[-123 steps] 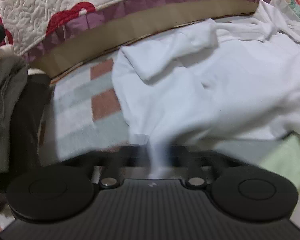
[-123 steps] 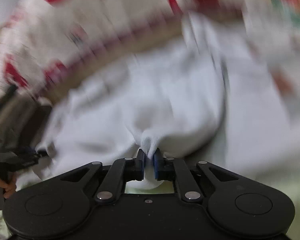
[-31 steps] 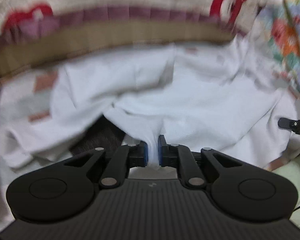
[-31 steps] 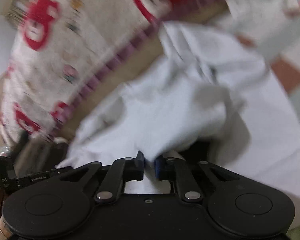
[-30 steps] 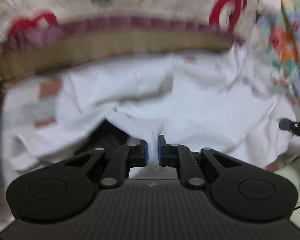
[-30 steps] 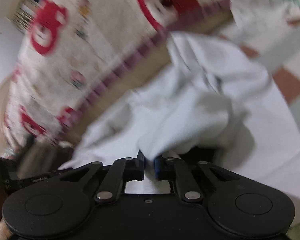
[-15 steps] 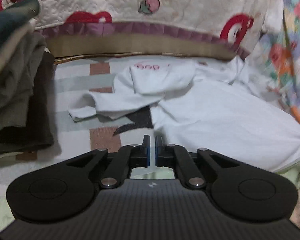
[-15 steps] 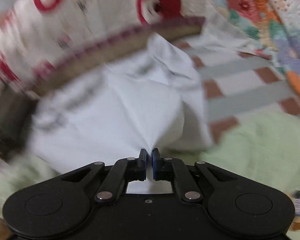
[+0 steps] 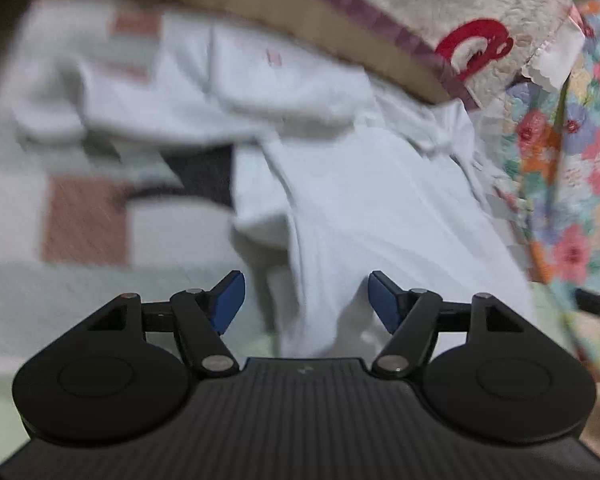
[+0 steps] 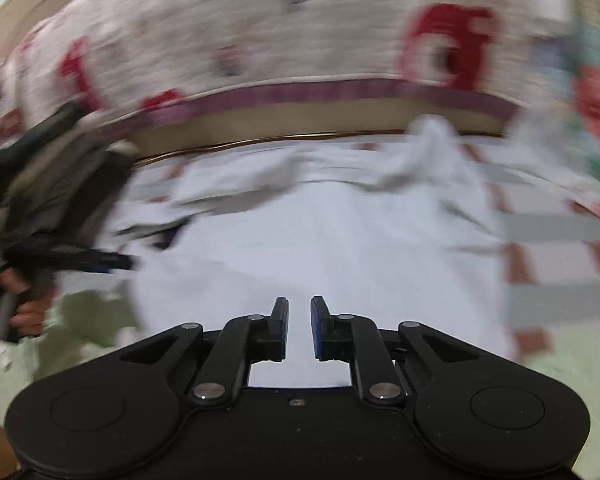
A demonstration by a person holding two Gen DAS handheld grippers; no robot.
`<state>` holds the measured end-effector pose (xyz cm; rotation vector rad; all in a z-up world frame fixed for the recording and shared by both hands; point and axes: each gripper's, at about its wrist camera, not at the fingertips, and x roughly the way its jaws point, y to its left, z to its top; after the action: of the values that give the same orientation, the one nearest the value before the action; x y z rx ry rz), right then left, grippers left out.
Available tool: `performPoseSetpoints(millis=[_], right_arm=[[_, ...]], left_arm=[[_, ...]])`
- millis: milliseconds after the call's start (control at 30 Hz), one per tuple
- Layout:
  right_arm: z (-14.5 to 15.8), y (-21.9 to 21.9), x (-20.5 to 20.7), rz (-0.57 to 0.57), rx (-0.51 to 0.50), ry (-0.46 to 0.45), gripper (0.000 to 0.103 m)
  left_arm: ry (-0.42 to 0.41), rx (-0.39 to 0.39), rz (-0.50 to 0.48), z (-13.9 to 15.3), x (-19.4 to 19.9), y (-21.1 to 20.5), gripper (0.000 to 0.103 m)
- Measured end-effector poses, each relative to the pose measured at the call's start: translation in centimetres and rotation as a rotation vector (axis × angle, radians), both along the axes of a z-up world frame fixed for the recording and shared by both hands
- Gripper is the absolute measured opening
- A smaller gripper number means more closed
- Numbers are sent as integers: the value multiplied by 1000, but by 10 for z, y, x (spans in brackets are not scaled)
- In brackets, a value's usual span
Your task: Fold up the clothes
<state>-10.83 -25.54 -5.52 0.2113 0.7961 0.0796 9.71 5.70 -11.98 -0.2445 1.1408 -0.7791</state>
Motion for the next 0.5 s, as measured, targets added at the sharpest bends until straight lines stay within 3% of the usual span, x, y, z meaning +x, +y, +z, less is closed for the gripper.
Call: performPoseSetpoints(millis=[67, 100, 133, 200, 233, 267, 500], right_arm=[[-1, 25, 21, 78, 5, -16, 21], [0, 38, 32, 118, 11, -24, 25], [0, 50, 41, 160, 25, -35, 31], [0, 72, 57, 247, 59, -59, 44], [-2, 81, 64, 277, 63, -61, 51], [-4, 88, 71, 301, 62, -59, 52], [-48, 122, 96, 345, -17, -26, 57]], left_arm=[[47, -23, -19, -5, 5, -4, 55], [71, -35, -29, -7, 7, -6, 30], [94, -47, -38, -9, 9, -8, 14], [141, -70, -57, -14, 14, -12, 8], [99, -62, -80, -7, 11, -16, 8], [68, -63, -98, -2, 10, -20, 7], [74, -182, -111, 19, 17, -45, 7]])
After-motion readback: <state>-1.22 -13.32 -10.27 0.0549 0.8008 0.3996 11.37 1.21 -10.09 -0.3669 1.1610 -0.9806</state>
